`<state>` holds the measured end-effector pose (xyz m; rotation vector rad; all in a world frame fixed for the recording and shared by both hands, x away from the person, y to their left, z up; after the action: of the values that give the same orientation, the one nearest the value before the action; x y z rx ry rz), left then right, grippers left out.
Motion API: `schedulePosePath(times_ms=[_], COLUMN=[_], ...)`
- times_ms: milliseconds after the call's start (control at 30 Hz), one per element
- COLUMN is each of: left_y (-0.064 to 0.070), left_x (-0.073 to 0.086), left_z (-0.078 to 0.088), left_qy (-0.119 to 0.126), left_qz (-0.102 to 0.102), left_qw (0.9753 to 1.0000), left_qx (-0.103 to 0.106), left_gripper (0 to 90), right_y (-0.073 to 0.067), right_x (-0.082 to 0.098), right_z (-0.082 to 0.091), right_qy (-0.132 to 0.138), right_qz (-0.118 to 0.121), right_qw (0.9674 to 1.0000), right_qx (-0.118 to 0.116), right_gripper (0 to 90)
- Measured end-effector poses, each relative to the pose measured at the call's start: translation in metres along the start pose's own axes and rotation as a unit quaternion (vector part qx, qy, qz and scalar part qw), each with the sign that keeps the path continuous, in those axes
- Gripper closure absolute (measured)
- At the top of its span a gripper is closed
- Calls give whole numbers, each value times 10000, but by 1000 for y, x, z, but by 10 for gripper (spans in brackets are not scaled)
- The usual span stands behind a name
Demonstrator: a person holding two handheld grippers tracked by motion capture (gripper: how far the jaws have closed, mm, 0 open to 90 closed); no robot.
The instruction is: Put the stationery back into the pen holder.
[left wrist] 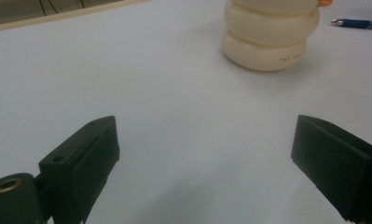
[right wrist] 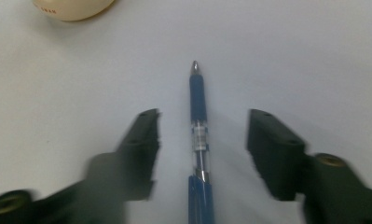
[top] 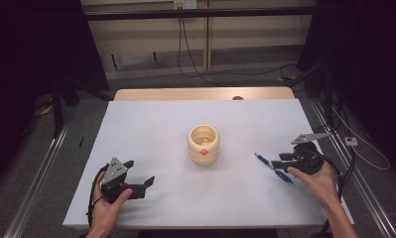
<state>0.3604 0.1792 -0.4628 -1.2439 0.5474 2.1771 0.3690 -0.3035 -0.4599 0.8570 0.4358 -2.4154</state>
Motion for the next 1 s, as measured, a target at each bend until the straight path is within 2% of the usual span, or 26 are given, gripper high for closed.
schedulePosePath(times_ms=[33,100,167,200,467,533,567,633,767,867,933,1000], left_y=[0,0,0,1,1,2,2,2,1,1,2,3], left_x=[0,0,0,-1,-1,-1,-1,-1,-1,-1,-1,-1], left_z=[0,-1,0,0,-2,-3,-3,-3,-3,-4,-5,-4], left_qy=[3,-2,23,46,14,9,12,-6,11,-11,-20,-24], left_qz=[-3,-4,-43,-42,-54,-48,-63,-75,-46,-40,-64,-81], left_qw=[10000,10000,10000,10000,10000,10000,9999,9999,9999,9999,9999,9999], left_qx=[5,30,42,72,78,81,83,77,99,106,108,115], left_gripper=[78,78,76,71,66,66,66,66,66,66,66,66], right_y=[-2,-4,-5,-6,-9,-8,-7,-4,-3,-1,-1,0], right_x=[-1,-3,-6,-7,-20,-24,-27,-33,-43,-50,-53,-56], right_z=[-1,-4,-5,-6,-15,-19,-22,-29,-40,-46,-49,-52], right_qy=[8,-53,-93,-123,-267,-279,-301,-404,-502,-433,-454,-492], right_qz=[22,45,-5,-3,181,214,242,179,212,45,15,103], right_qw=[10000,10000,10000,9999,9995,9994,9992,9990,9985,9988,9987,9985], right_qx=[3,-36,-13,-8,-12,-41,-69,-71,-105,-218,-243,-197], right_gripper=[328,201,111,93,93,175,183,185,205,245,261,273])
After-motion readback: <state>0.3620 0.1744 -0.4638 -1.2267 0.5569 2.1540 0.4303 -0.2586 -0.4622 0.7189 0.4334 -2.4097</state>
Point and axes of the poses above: each handheld gripper's, and its own axes: z roughly backward along the jaws, x roughly out of its underside, y roughly to its right, the point moved 6 cm from there along -z, roughly forward along the jaws, and after that the axes turned 3 degrees about z, right-handed, at the moved point
